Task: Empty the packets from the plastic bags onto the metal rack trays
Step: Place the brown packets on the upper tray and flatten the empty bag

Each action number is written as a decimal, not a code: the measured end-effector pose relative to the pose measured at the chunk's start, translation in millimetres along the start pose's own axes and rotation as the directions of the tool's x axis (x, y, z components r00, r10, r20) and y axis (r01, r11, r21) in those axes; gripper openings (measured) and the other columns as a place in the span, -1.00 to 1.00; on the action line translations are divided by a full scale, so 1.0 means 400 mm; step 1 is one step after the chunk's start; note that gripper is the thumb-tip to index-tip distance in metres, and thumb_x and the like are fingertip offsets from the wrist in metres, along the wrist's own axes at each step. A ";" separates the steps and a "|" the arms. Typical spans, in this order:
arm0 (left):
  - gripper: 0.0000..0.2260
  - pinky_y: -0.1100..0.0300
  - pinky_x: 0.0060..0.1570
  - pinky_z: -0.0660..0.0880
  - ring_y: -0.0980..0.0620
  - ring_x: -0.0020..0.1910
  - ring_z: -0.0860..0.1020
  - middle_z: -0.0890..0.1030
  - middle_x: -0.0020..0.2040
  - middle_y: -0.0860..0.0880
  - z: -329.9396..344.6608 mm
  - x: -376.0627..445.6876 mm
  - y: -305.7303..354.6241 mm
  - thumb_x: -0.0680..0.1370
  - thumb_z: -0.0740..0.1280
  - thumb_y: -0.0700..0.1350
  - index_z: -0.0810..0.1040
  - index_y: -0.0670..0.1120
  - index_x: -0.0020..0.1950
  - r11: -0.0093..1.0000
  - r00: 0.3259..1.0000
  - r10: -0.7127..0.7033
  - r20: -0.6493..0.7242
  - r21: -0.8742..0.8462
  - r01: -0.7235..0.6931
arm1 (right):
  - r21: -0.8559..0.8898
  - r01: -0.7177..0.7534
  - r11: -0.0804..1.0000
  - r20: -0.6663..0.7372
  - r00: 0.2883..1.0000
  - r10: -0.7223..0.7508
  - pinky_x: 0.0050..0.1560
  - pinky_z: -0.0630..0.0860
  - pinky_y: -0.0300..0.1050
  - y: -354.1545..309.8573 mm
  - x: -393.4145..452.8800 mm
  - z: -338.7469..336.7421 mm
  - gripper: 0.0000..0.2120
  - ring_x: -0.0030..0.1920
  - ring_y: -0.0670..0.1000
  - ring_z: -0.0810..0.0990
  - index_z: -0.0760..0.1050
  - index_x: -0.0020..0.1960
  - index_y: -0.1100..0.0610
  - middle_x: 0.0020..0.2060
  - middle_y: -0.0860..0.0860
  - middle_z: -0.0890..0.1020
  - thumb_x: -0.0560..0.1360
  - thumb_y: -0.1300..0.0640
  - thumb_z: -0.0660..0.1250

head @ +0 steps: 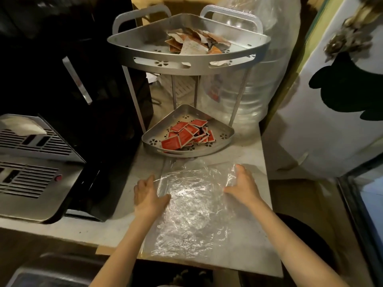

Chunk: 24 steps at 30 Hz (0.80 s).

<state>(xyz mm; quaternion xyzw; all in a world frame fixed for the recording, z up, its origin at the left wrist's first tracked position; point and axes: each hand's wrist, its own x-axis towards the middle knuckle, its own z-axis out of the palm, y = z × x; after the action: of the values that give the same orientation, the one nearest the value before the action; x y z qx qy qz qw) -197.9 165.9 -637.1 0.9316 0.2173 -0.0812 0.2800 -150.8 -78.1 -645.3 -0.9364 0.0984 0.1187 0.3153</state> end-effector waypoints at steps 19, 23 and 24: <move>-0.84 0.33 -0.20 0.47 0.14 -0.24 0.64 0.66 -0.11 0.03 -0.209 -0.070 0.040 0.51 0.31 -0.12 0.52 0.01 0.09 0.910 0.789 0.329 0.519 -0.398 -0.117 | 0.141 0.317 0.938 -0.277 0.922 -0.270 -0.16 0.43 -0.09 -0.181 0.031 -0.176 -0.84 -0.18 0.08 0.55 0.49 0.07 0.16 -0.16 0.05 0.62 0.53 0.20 0.20; -0.72 0.22 0.02 0.46 0.14 -0.02 0.62 0.65 0.05 0.06 -0.209 -0.080 0.026 0.48 0.28 0.04 0.51 0.04 0.18 0.939 0.589 0.335 0.735 -0.314 -0.143 | -0.201 0.420 0.885 -0.234 0.856 -0.460 0.09 0.43 0.09 -0.277 0.033 -0.156 -0.78 -0.03 0.22 0.58 0.48 0.10 0.20 -0.06 0.19 0.64 0.49 0.21 0.18; -0.69 0.22 0.03 0.47 0.13 -0.01 0.61 0.65 0.05 0.06 -0.199 -0.080 0.025 0.47 0.29 0.06 0.48 0.05 0.20 0.935 0.600 0.339 0.725 -0.330 -0.131 | -0.289 0.436 0.852 -0.185 0.848 -0.496 0.10 0.43 0.08 -0.292 0.033 -0.137 -0.76 -0.03 0.21 0.58 0.48 0.11 0.19 -0.06 0.19 0.64 0.49 0.21 0.17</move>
<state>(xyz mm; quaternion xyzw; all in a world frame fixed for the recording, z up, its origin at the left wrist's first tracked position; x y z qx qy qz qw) -219.7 191.4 -557.5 0.7852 -0.0407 -0.4064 0.4655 -99.1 -21.7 -540.3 -0.9699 -0.1088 -0.0715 0.2057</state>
